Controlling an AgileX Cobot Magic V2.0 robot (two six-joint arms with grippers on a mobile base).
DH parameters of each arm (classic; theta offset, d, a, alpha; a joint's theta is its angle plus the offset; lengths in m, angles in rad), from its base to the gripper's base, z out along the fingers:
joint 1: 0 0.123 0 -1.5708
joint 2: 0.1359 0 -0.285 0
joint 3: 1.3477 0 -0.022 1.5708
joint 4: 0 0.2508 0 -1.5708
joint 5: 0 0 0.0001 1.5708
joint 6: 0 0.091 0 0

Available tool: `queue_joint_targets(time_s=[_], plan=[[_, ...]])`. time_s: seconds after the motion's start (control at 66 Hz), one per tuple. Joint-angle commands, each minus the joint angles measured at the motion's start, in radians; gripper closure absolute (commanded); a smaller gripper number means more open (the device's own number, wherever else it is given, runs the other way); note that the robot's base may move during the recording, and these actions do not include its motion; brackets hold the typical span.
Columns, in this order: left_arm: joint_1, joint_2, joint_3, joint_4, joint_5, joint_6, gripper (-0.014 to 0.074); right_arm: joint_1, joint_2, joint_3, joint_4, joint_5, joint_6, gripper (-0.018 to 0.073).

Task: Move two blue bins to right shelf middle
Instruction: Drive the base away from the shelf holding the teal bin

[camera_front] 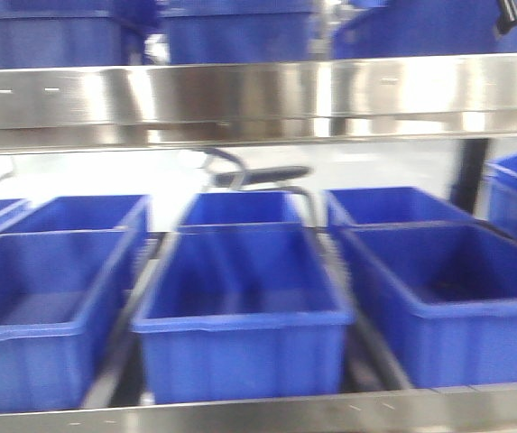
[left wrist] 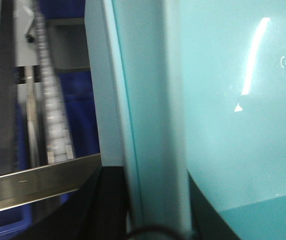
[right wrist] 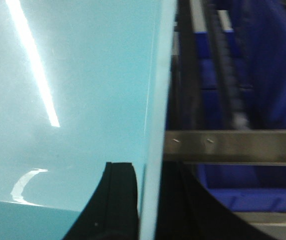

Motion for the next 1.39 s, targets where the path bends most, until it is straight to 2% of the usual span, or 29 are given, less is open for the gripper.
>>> queue_joint_targets(time_s=[0.0,1.38], plan=[[0.0,-0.021,-0.02,-0.029,-0.118,0.005,0.0707,-0.001,-0.017,-0.015,-0.005,-0.056,-0.012,0.0727],[0.0,-0.021,-0.02,-0.029,-0.118,0.005,0.0707,-0.001,-0.017,-0.015,-0.005,-0.056,-0.012,0.0727]])
